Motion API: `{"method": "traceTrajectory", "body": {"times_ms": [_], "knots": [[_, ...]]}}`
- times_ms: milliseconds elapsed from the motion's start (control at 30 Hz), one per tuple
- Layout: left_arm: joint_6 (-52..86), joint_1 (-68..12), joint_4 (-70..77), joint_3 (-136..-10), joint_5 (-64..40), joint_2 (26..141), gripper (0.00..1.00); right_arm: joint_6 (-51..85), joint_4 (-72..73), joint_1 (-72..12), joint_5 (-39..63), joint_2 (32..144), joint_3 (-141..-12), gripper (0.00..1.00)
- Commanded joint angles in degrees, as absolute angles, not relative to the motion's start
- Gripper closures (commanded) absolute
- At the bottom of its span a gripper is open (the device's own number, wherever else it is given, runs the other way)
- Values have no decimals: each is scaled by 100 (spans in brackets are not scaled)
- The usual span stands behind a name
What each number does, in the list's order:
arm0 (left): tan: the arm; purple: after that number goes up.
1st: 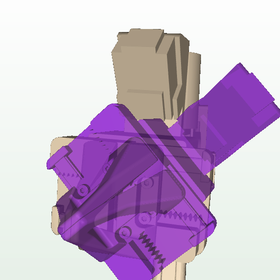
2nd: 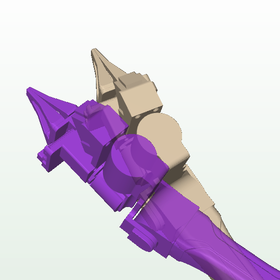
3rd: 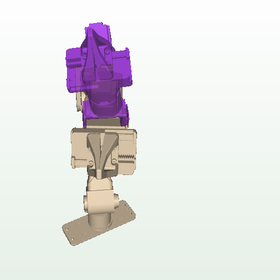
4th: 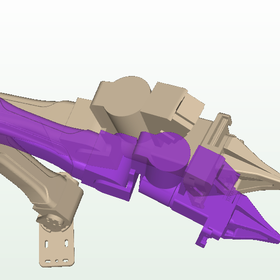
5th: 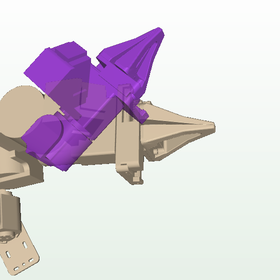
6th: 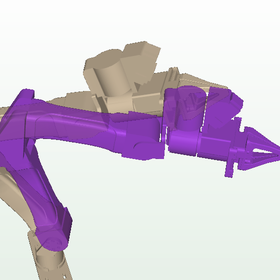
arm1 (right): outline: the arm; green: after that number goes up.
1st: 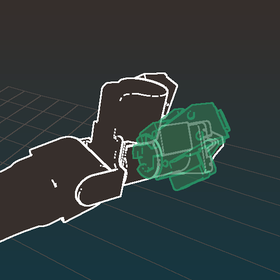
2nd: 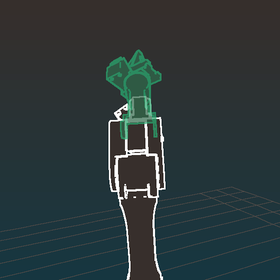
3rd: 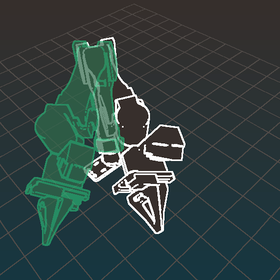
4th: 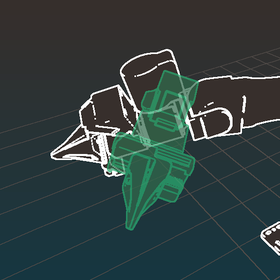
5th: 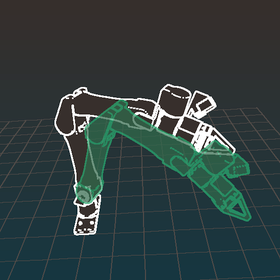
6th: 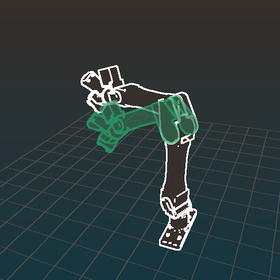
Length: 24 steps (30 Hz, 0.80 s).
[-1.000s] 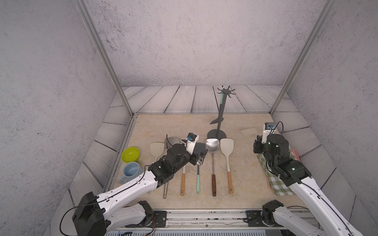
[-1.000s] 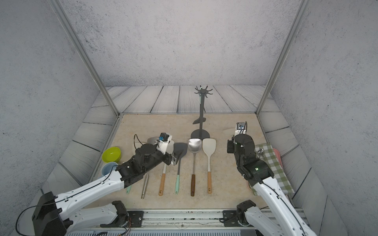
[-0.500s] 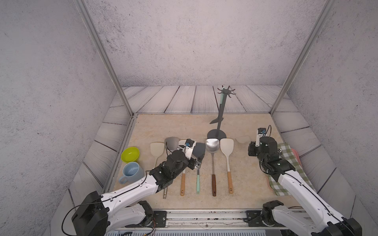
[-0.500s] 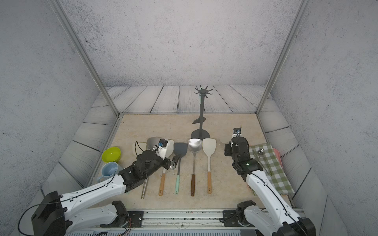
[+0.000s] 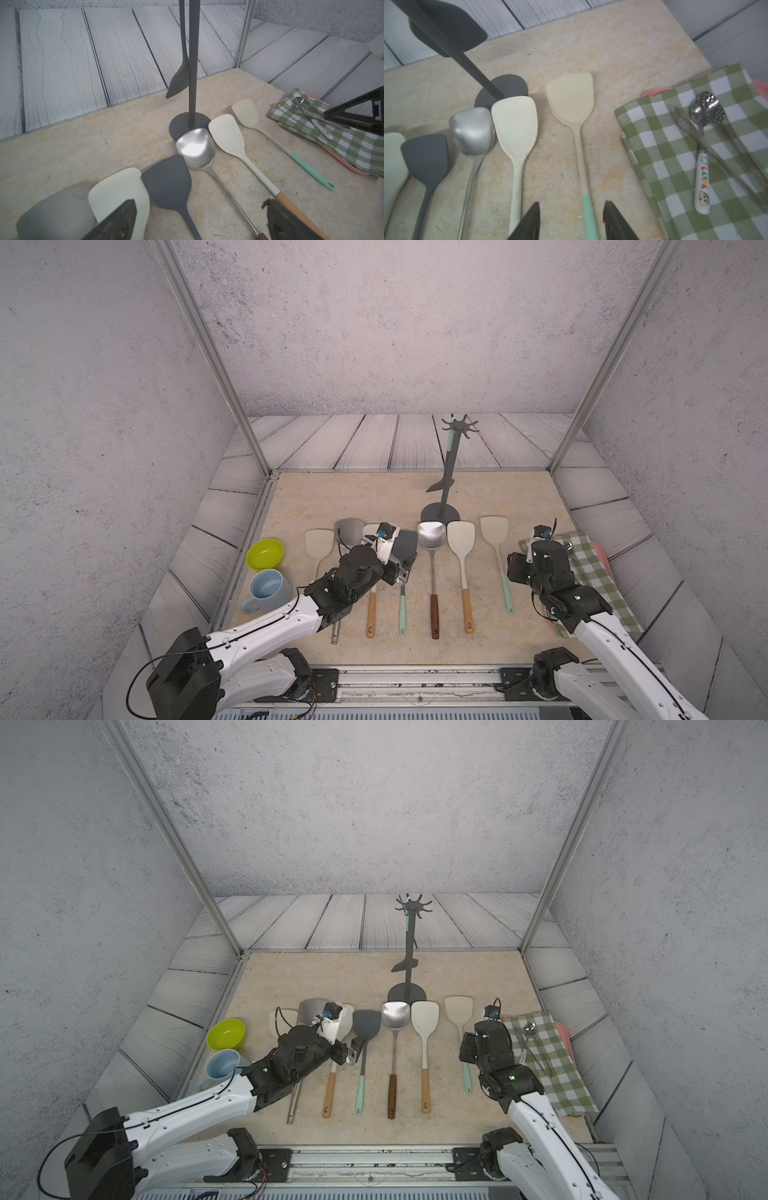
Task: Take the spatula off the kitchen utensil rack
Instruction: Place the spatula at the center of the board.
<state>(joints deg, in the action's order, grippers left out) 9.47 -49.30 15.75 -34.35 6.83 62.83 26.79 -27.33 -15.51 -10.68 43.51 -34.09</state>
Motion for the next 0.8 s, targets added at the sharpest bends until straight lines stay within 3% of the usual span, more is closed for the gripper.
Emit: {"method": "traceTrajectory", "body": {"times_ms": [0,167,600,767], "knots": [[955,-4957,1708,-3524,580,6329,1,2912,-3239,-1530,-886,4272,-3573,39],[971,-4958,1728,-3542,561,6415,1,2697,-3056,-1524,-632,4782,-3758,33],[900,-4957,1740,-3603,808,6771,1,2202,-1991,-633,527,8295,-4686,37],[888,-4957,1713,-3635,783,6829,1,2207,-2058,-489,438,9046,-5096,42]]}}
